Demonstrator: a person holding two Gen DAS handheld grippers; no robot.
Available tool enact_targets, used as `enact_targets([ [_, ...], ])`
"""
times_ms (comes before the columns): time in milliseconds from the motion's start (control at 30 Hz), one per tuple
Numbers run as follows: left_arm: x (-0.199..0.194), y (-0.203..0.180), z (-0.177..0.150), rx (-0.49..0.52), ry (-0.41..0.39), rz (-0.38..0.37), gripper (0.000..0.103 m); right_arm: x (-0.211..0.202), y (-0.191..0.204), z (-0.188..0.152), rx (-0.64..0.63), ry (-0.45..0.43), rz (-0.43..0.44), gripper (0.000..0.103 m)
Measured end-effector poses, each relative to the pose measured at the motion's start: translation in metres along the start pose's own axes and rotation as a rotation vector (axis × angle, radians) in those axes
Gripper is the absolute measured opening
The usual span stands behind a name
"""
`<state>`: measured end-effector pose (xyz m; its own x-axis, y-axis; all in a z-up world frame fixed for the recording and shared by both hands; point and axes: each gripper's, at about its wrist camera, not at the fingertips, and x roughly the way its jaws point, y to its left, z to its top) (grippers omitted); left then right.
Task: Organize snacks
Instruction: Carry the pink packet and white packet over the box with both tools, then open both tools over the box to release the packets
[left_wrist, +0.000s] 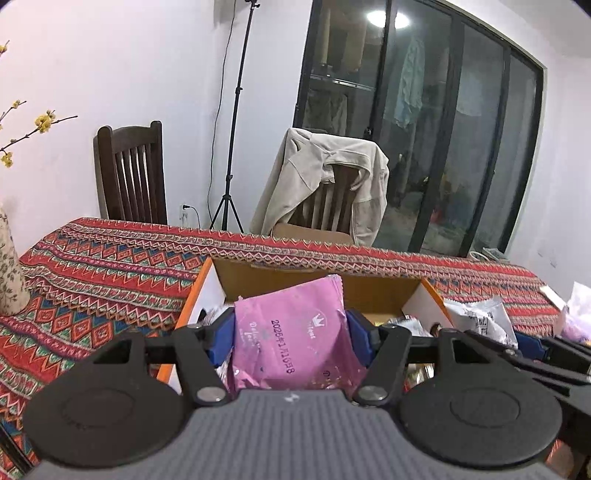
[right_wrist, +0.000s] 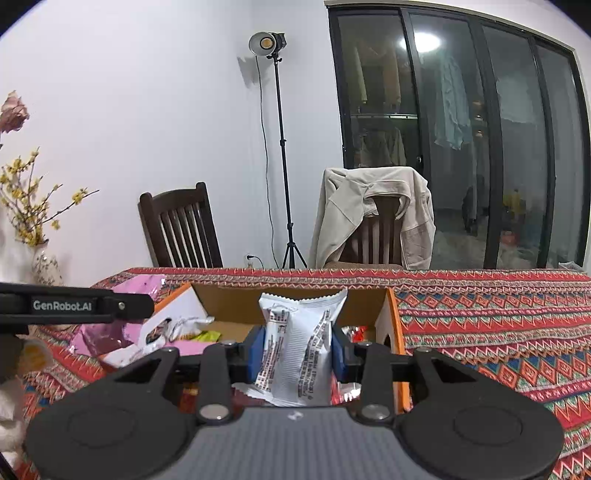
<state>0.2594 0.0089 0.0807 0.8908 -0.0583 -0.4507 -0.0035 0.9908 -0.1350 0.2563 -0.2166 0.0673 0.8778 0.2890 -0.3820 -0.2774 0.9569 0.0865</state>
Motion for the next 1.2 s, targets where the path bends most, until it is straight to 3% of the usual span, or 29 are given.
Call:
enact_targets([
  [333, 0.047, 0.015, 0.007, -0.068, -0.018, 0.028, 0.064, 0.041, -0.008, 0.004, 0.055, -0.032, -0.024, 0.036],
  [467, 0.065, 0.024, 0.001, -0.075, 0.025, 0.037, 0.064, 0.052, -0.011, -0.004, 0.045, -0.024, -0.025, 0.036],
  [767, 0.073, 0.026, -0.01, -0.058, 0.043, 0.056, 0.064, 0.068, -0.019, -0.013, 0.058, 0.015, -0.036, 0.036],
  [833, 0.073, 0.027, -0.01, -0.07, 0.041, 0.042, 0.068, 0.069, -0.02, -0.015, 0.059, 0.023, -0.036, 0.037],
  [900, 0.071, 0.029, -0.011, -0.08, 0.03, 0.039, 0.074, 0.071, -0.02, -0.016, 0.06, 0.034, -0.033, 0.045],
  [933, 0.07, 0.03, -0.01, -0.083, 0.023, 0.034, 0.085, 0.068, -0.019, -0.017, 0.061, 0.032, -0.034, 0.049],
  [1000, 0.067, 0.033, -0.009, -0.096, 0.001, 0.04, 0.103, 0.067, -0.02, -0.017, 0.071, 0.034, -0.027, 0.071],
  [1067, 0.063, 0.034, -0.009, -0.107, -0.03, 0.06, 0.103, 0.066, -0.023, -0.018, 0.087, 0.026, -0.02, 0.103],
  [1200, 0.064, 0.034, -0.008, -0.114, -0.026, 0.056, 0.103, 0.063, -0.024, -0.019, 0.092, 0.021, -0.041, 0.103],
])
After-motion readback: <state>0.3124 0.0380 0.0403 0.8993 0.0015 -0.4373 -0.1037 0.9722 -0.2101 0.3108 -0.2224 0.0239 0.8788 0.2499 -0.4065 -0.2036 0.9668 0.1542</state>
